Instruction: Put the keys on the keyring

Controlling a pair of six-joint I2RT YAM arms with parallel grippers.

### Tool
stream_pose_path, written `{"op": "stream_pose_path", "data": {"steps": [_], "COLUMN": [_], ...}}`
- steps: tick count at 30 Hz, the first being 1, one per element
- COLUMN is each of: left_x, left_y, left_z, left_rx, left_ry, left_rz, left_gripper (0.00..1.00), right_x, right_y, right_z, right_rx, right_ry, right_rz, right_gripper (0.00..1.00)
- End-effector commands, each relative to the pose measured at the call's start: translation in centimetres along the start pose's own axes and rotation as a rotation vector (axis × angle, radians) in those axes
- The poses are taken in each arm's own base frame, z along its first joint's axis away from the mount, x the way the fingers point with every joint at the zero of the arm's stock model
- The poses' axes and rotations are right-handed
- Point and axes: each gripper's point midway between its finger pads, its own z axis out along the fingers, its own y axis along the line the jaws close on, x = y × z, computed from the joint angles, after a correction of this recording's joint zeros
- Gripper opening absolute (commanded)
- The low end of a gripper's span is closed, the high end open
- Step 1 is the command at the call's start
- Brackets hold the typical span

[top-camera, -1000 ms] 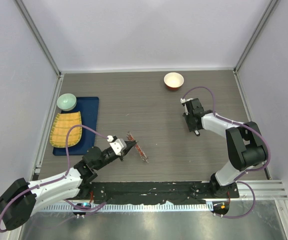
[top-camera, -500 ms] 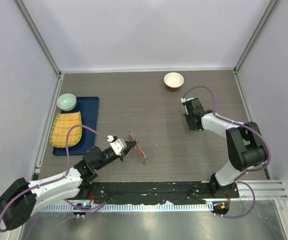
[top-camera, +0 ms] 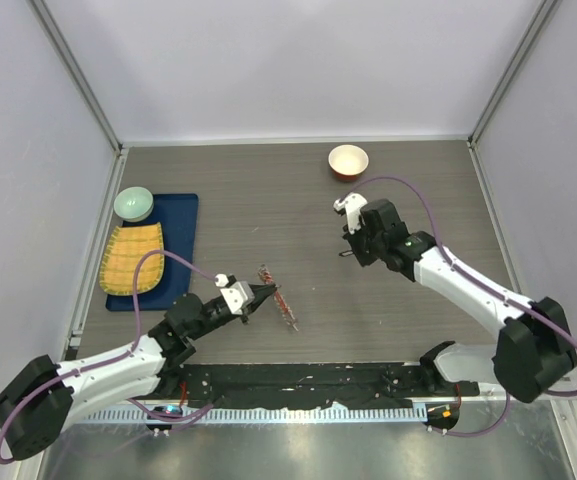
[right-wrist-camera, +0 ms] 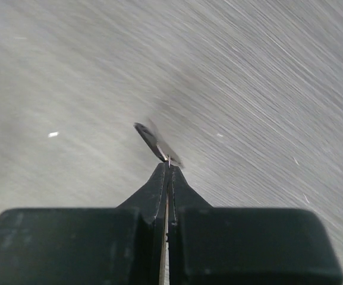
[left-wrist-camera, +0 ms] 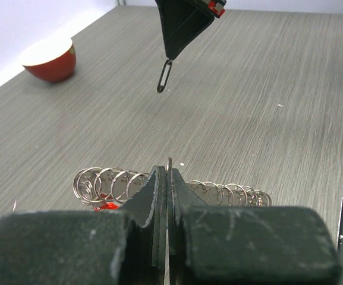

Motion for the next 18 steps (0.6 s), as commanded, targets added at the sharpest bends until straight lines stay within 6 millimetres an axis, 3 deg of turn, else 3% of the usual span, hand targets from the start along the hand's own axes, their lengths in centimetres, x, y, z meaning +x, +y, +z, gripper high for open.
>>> {"op": "stream_pose_path", "data": {"steps": [1,3,10,18], "left_x": [-4.2,-4.8,-5.9,-7.2], "left_y": [-0.6,-0.9,-1.8,-2.8], "left_z": [0.1,0.0,-0.1,0.9], "left_rx": [0.048,0.065,0.12,0.205], "left_ry": [-0.159,-0.184,-0.218,-0.228], "left_rz": [0.058,0.062,0.072,0.085], "left_gripper": [0.02,0.02,0.02,0.02], "right_x": [-2.4,-2.7,-3.5,-4.1], "right_y": [5.6,8.1,13.0,15.2], "right_z": [-3.0,-4.2,-8.2,-10.8], "right_rx": [-0.261,-0.377,-0.565,-0.645], "right_ry": [-0.141,-0.188,-0.331,-0.417], "right_rz": [-0.133,-0.201,-0.347,-0.42], "right_gripper": [0.01,0.01,0.01,0.01]}}
